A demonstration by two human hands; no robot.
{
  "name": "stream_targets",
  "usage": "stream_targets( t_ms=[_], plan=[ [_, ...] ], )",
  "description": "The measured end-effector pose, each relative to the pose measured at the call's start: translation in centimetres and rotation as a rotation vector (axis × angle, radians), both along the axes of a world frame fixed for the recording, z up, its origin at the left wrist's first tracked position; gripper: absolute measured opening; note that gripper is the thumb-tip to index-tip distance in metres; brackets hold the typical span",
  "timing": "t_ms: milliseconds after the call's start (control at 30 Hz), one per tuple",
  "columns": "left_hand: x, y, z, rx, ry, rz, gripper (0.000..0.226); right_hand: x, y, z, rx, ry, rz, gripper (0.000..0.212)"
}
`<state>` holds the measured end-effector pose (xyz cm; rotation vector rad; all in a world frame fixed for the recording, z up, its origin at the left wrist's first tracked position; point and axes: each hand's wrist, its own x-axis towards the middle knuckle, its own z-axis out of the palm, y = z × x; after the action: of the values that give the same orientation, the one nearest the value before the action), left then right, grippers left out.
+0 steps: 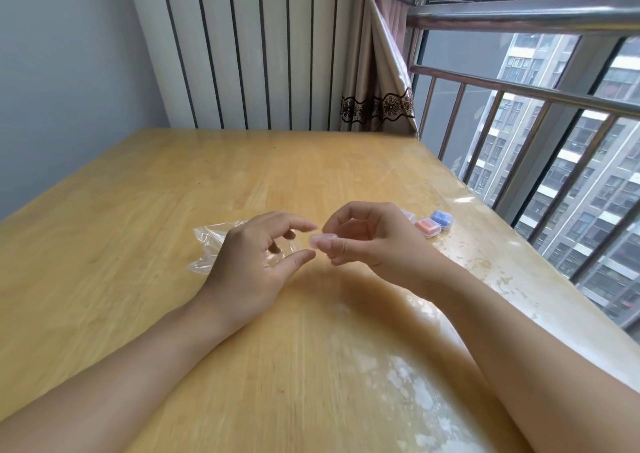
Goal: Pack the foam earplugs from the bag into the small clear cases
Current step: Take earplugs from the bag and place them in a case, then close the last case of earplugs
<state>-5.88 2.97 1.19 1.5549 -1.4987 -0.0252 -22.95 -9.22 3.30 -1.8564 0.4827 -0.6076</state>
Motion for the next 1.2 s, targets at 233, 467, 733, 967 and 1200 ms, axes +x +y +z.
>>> stream_targets(
  t_ms=[233, 467, 733, 967, 1200],
  plan=[
    [2.7, 0.3, 0.3, 0.352, -0.278, 0.383, 0.095, 0.0, -2.6, -2.1, -0.61, 0.278, -0.497, 0.016],
    [3.1, -0.3, -0.2, 0.41, -0.075, 0.304, 0.061, 0.1, -1.6, -0.7, -0.702, 0.212, -0.493, 0.017],
    [-0.9, 0.1, 0.2, 0.238, -0.311, 0.055, 0.064, 1.5, 3.2, 0.6, 0.217, 0.127, -0.064, 0.037],
    [-1.8, 1.0, 1.5, 0.169, 0.518, 0.01, 0.107, -0.9, 1.5, 2.5, 0.409, 0.052, -0.176, 0.023],
    [-6.9, 1.1, 4.3, 0.219, 0.778, -0.11, 0.017, -9.3, 3.4, 4.3, 0.294, 0.063, -0.169, 0.021]
  ],
)
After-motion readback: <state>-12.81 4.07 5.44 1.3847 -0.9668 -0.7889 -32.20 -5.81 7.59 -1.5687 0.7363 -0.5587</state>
